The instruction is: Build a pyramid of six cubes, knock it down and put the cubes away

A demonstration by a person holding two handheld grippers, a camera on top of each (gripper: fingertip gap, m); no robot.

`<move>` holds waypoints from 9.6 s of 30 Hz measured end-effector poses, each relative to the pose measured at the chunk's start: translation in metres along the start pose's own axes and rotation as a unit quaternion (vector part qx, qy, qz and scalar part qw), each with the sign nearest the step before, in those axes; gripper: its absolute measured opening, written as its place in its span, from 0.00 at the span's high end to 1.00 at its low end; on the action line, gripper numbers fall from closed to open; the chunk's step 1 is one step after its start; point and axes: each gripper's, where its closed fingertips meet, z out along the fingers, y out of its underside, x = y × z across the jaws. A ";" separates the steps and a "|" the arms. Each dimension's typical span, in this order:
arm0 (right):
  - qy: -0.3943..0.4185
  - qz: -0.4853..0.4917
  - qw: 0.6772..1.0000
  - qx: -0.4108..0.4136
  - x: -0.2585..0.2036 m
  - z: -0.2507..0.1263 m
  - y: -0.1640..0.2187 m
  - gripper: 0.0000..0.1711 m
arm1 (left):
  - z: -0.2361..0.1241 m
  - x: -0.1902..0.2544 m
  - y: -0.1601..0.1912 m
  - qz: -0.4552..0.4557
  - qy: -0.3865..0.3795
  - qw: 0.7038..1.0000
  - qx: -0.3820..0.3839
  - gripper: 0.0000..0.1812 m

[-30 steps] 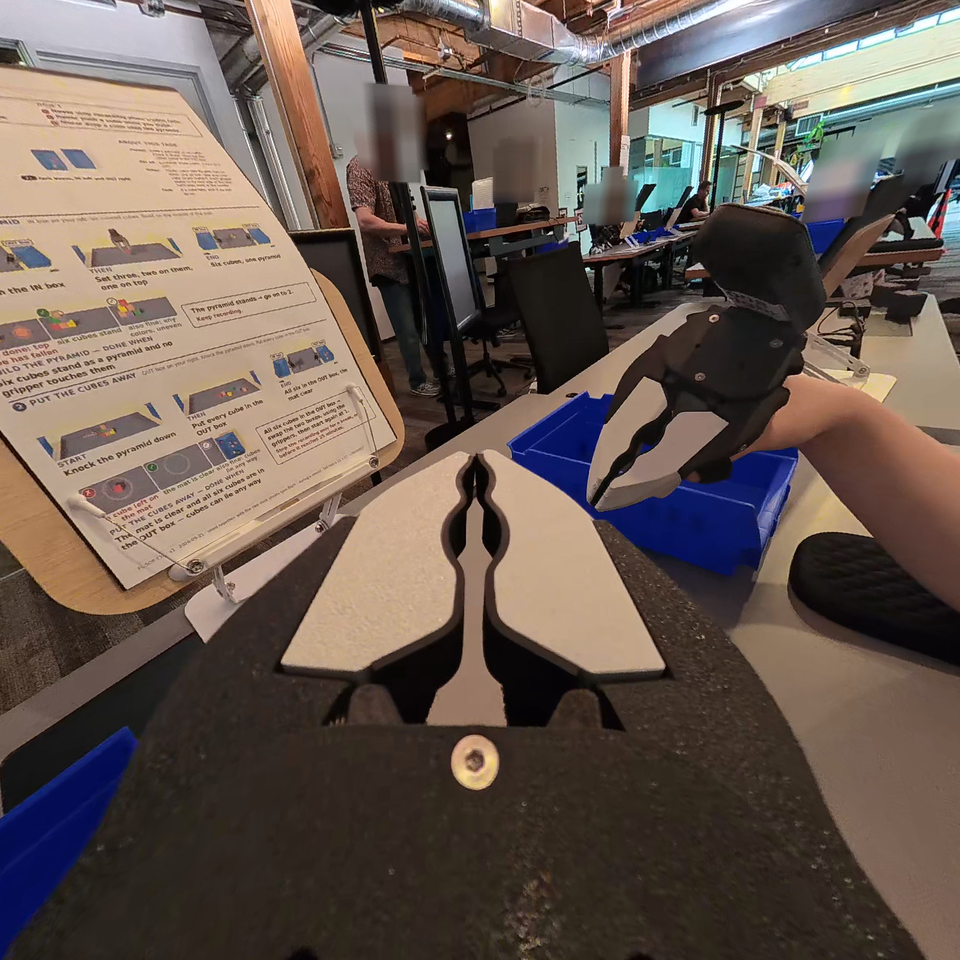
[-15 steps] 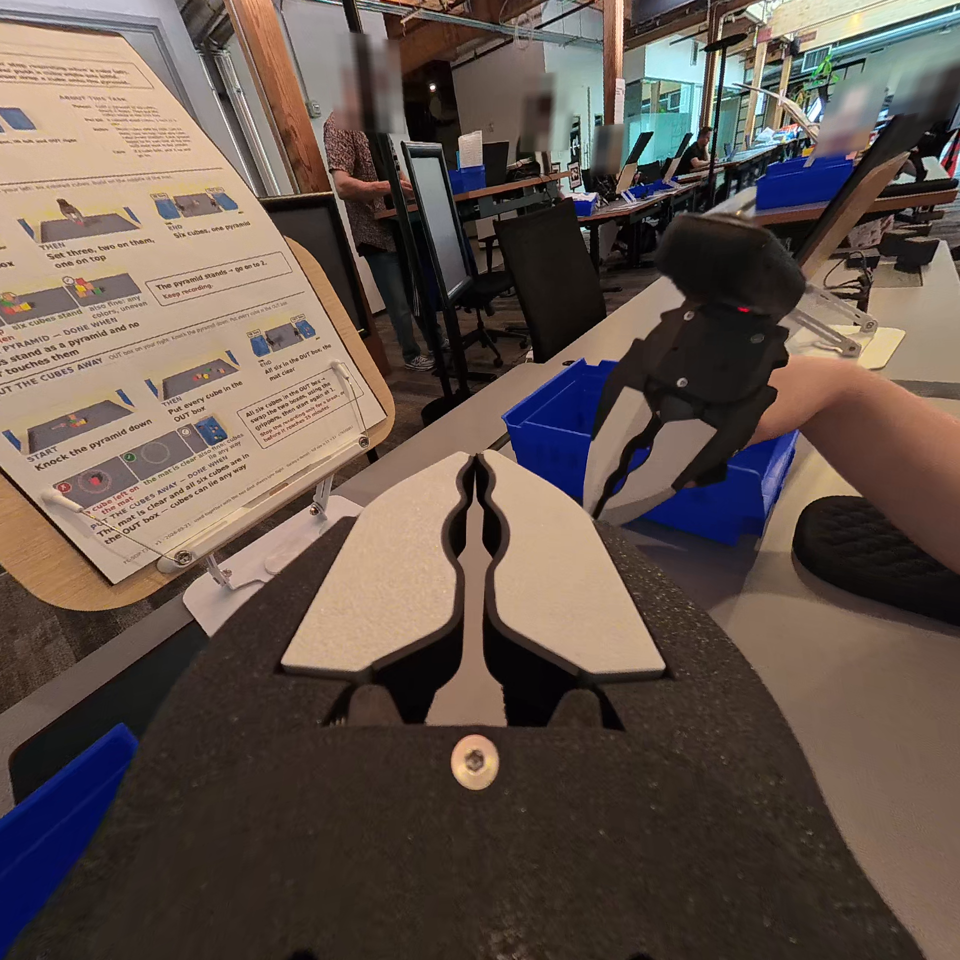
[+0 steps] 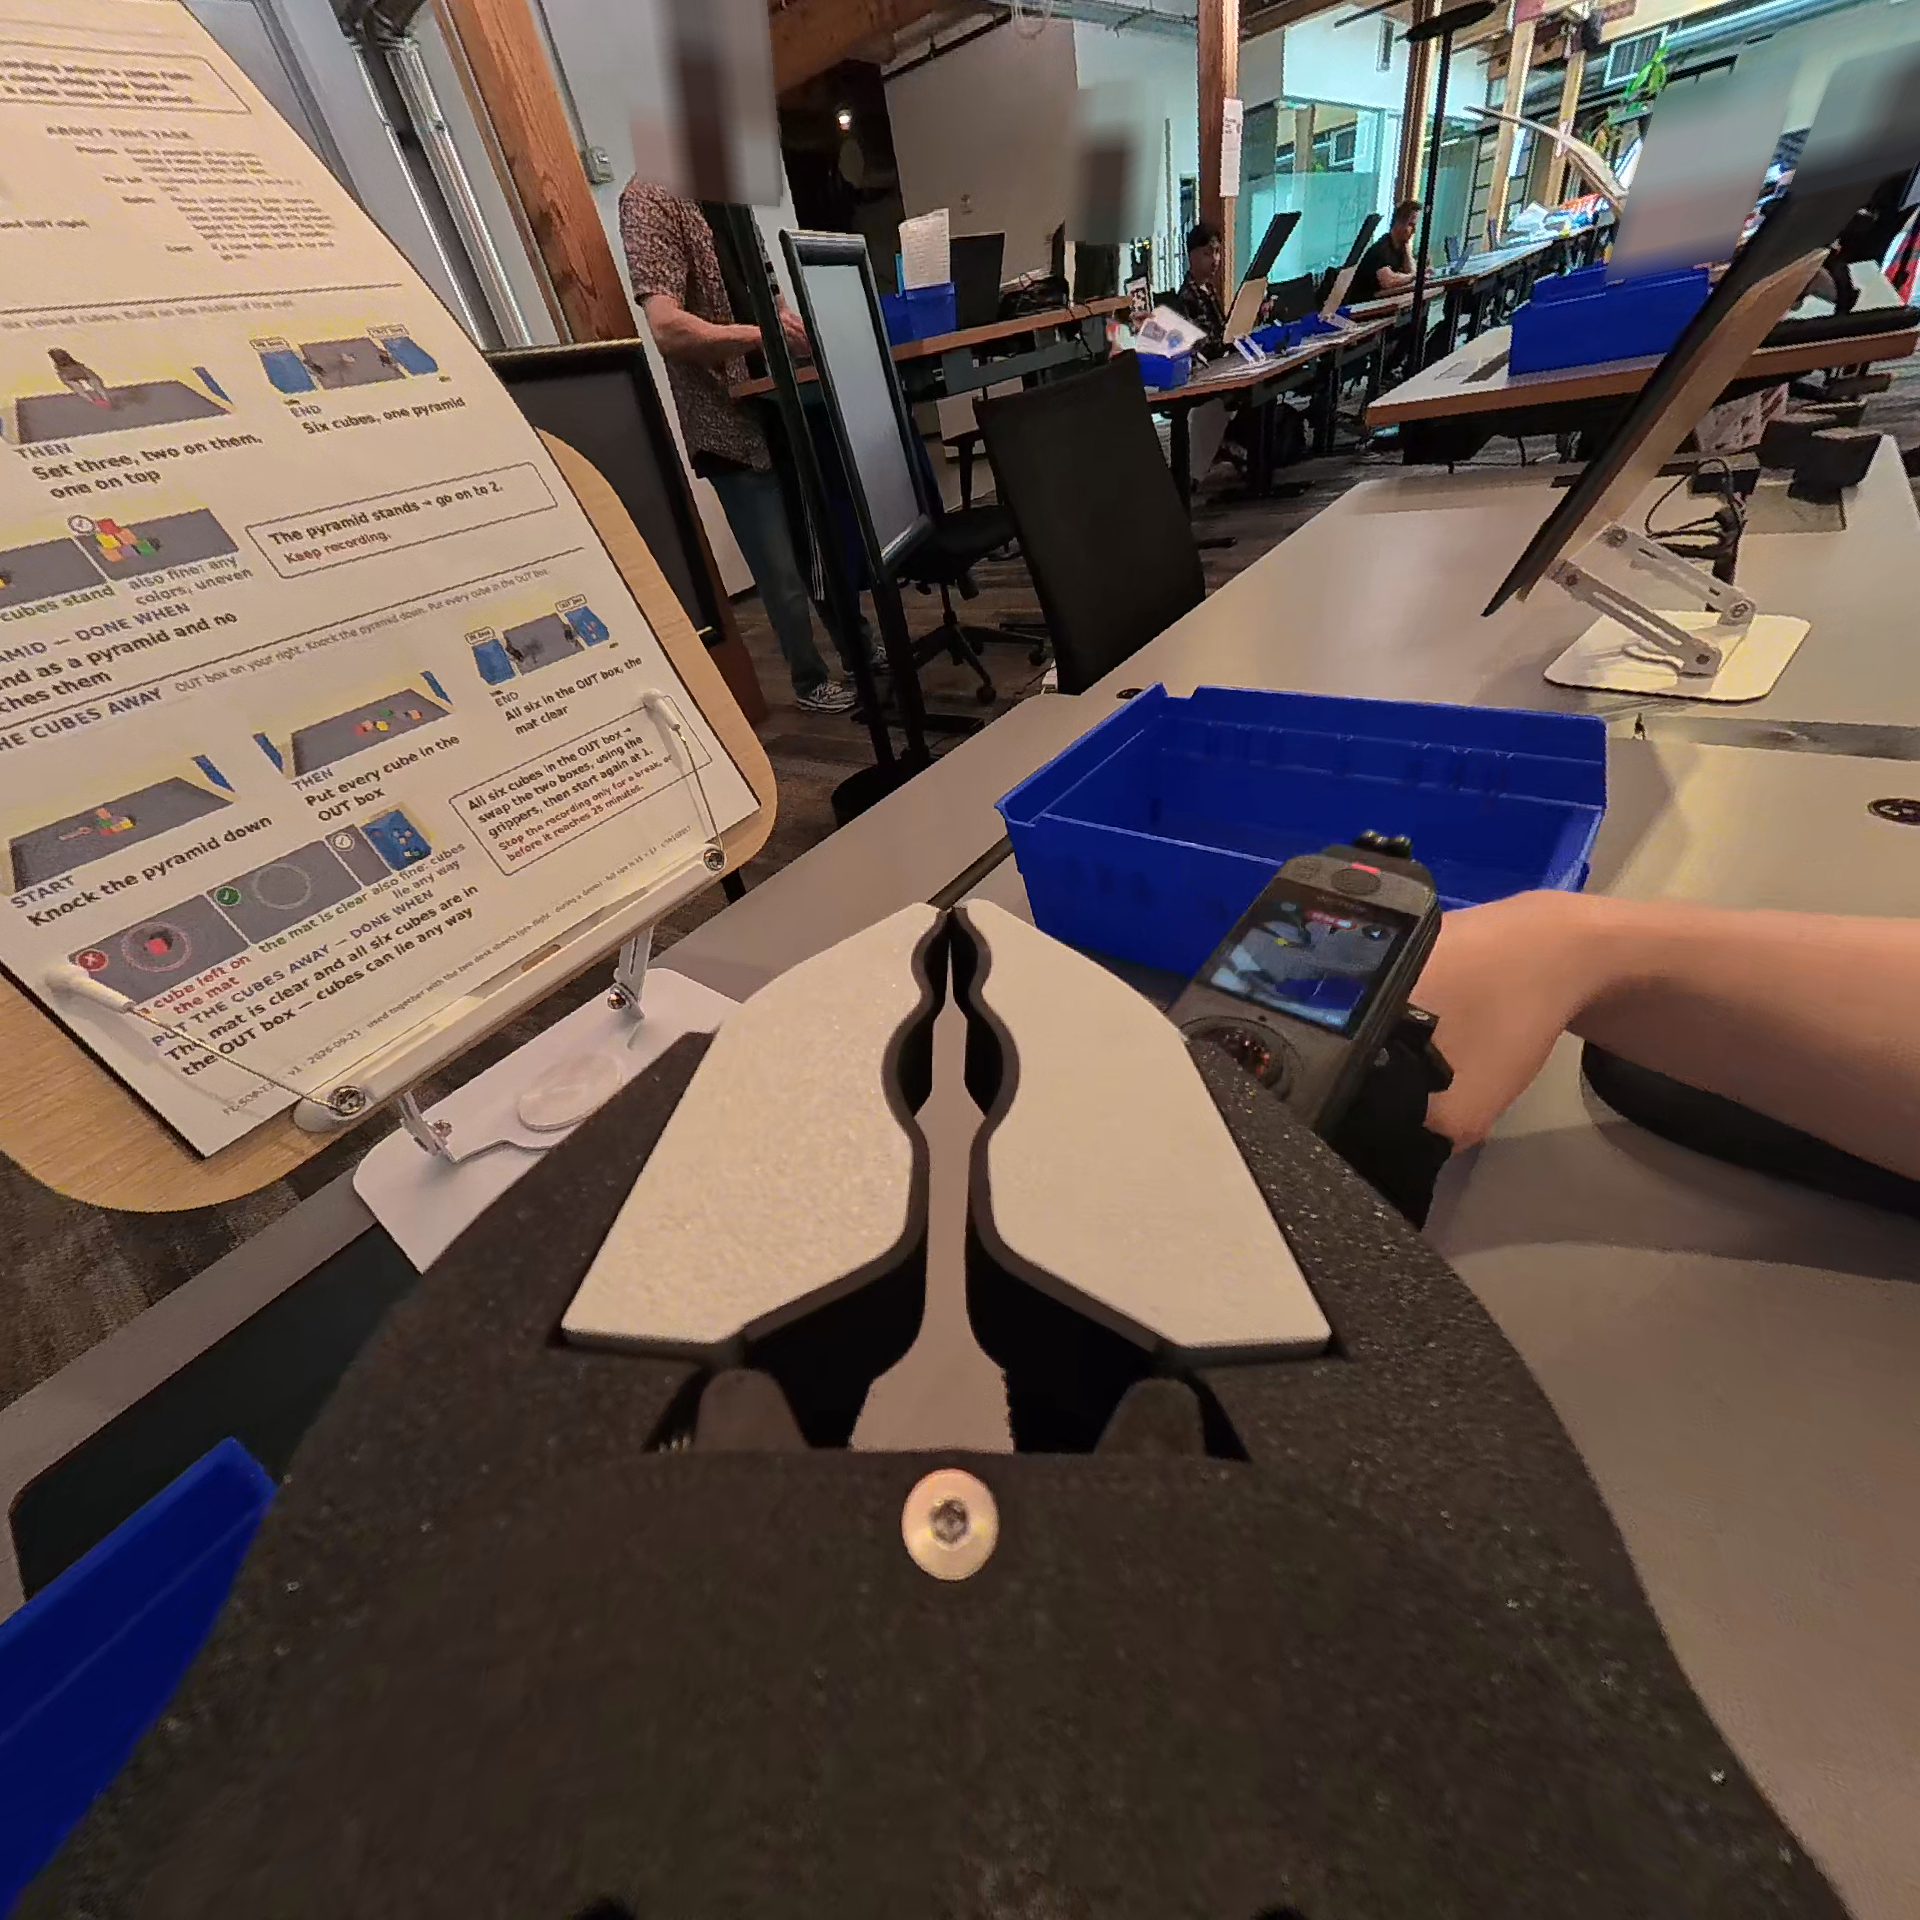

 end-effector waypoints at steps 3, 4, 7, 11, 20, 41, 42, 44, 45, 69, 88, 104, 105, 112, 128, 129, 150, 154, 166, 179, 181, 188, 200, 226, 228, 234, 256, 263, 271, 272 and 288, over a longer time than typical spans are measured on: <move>0.005 0.003 1.000 -0.007 0.003 0.002 0.004 0.99 | 0.000 0.001 0.000 0.002 0.002 1.000 0.000 1.00; 0.006 0.007 1.000 -0.009 0.004 0.003 0.005 0.99 | 0.000 0.001 0.000 0.003 0.002 1.000 -0.001 1.00; 0.027 0.018 0.999 -0.025 0.016 0.004 0.015 0.99 | 0.000 0.000 0.000 0.004 -0.001 1.000 -0.003 1.00; 0.068 0.047 0.996 -0.028 0.040 0.004 0.023 0.99 | 0.002 -0.001 0.001 0.003 -0.001 1.000 -0.003 1.00; 0.270 0.149 0.948 0.080 0.127 -0.044 0.018 0.99 | 0.005 -0.002 0.005 -0.001 0.001 1.000 -0.010 1.00; 0.298 0.298 0.879 0.221 0.148 -0.141 0.034 0.84 | -0.013 -0.016 -0.011 0.030 -0.029 0.999 -0.001 1.00; 0.286 0.307 0.877 0.233 0.149 -0.141 0.034 0.84 | -0.016 -0.018 -0.014 0.025 -0.030 0.999 0.005 1.00; 0.283 0.326 0.872 0.230 0.154 -0.133 0.041 0.83 | -0.021 -0.021 -0.019 0.016 -0.031 0.999 0.014 1.00; 0.282 0.337 0.871 0.219 0.157 -0.127 0.046 0.82 | -0.024 -0.022 -0.021 0.013 -0.031 0.999 0.017 1.00; 0.334 0.566 0.746 0.108 0.291 -0.017 0.108 0.67 | -0.041 -0.043 -0.029 -0.037 -0.017 0.999 0.034 1.00; 0.310 0.555 0.764 0.109 0.274 -0.016 0.111 0.83 | -0.034 -0.046 -0.021 -0.043 -0.006 0.999 0.024 1.00; 0.298 0.390 0.843 0.218 0.175 -0.223 0.071 0.83 | -0.023 -0.031 -0.014 -0.017 0.006 1.000 0.002 1.00; 0.312 0.410 0.830 0.213 0.180 -0.234 0.096 0.83 | -0.022 -0.030 -0.015 -0.018 0.010 1.000 0.003 1.00; 0.245 0.513 0.799 0.195 0.185 -0.172 0.218 0.82 | -0.022 -0.024 -0.018 -0.004 0.013 1.000 0.004 1.00; 0.208 0.458 0.856 0.121 0.176 -0.090 0.241 0.71 | -0.014 -0.030 -0.001 -0.008 0.014 1.000 -0.022 1.00; 0.216 0.457 0.854 0.122 0.176 -0.097 0.242 0.70 | -0.014 -0.030 -0.001 -0.007 0.014 1.000 -0.022 1.00; 0.207 0.288 0.935 0.006 0.152 -0.040 0.068 0.77 | -0.022 -0.026 -0.011 0.031 0.014 0.999 -0.016 1.00; 0.182 0.322 0.929 -0.028 0.156 -0.019 0.081 0.71 | -0.023 -0.026 -0.011 0.034 0.014 0.999 -0.016 1.00; 0.187 0.296 0.935 0.055 0.141 -0.056 0.042 0.82 | -0.028 -0.031 -0.015 0.036 0.008 0.999 -0.010 1.00; 0.337 0.477 0.802 0.125 0.182 -0.215 0.215 0.82 | -0.024 -0.032 -0.013 0.034 0.006 0.999 -0.016 1.00; 0.314 0.507 0.798 0.092 0.179 -0.181 0.247 0.82 | -0.024 -0.031 -0.013 0.033 0.006 0.999 -0.015 1.00; 0.261 0.523 0.811 0.017 0.177 -0.114 0.282 0.82 | -0.018 -0.031 -0.004 0.035 0.009 0.999 -0.030 1.00; 0.395 0.491 0.766 0.127 0.196 -0.195 0.248 0.71 | -0.022 -0.034 -0.006 0.043 0.001 0.999 -0.033 1.00; 0.103 0.153 0.982 -0.034 0.075 -0.005 0.063 0.81 | -0.012 -0.015 0.003 0.071 0.029 0.995 -0.060 1.00; 0.095 0.167 0.981 -0.026 0.075 -0.005 0.063 0.82 | -0.012 -0.015 0.004 0.070 0.029 0.995 -0.060 1.00; 0.122 0.177 0.977 0.011 0.063 -0.040 0.048 0.83 | -0.016 -0.016 -0.001 0.073 0.022 0.996 -0.054 1.00; 0.265 0.566 0.779 -0.051 0.139 -0.130 0.325 0.82 | -0.009 -0.015 0.010 0.074 0.019 0.994 -0.077 1.00; 0.282 0.561 0.778 -0.025 0.147 -0.134 0.325 0.74 | -0.008 -0.014 0.012 0.073 0.020 0.994 -0.081 1.00; 0.368 0.334 0.842 0.208 0.144 -0.233 0.125 0.81 | -0.020 -0.019 -0.002 0.076 0.009 0.995 -0.063 1.00; 0.307 0.283 0.878 0.232 0.128 -0.217 0.084 0.81 | -0.021 -0.019 -0.003 0.075 0.009 0.995 -0.060 1.00; 0.166 0.090 0.982 -0.003 0.103 -0.008 0.037 0.71 | -0.023 -0.018 -0.004 0.081 0.010 0.995 -0.062 1.00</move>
